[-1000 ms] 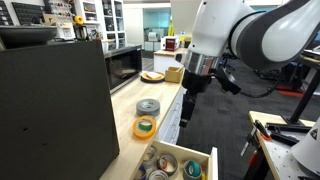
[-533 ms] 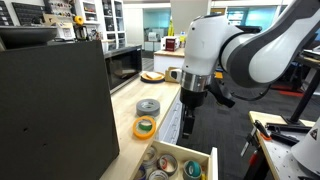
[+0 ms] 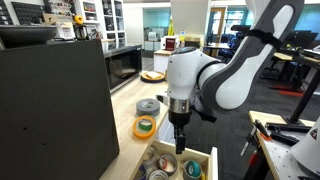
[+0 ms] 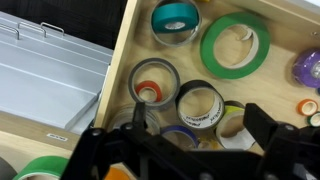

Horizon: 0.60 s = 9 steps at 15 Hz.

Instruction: Take the black masking tape from the drawer and place on the counter top

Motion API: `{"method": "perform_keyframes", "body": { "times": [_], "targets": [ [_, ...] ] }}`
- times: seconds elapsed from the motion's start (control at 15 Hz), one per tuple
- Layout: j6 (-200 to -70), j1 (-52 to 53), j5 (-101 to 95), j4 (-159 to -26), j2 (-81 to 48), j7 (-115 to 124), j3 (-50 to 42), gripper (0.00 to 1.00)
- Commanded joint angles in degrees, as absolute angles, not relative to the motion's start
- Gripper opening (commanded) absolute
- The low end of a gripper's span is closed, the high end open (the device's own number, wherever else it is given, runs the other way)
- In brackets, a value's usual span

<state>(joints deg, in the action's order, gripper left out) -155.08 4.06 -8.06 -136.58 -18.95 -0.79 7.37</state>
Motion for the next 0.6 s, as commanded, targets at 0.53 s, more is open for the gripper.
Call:
{"method": "perform_keyframes", "body": {
  "times": [0.53],
  "targets": [
    [-157.82, 3.67, -7.34, -129.24, -28.12, -11.61, 7.80, 1.00]
  ]
}}
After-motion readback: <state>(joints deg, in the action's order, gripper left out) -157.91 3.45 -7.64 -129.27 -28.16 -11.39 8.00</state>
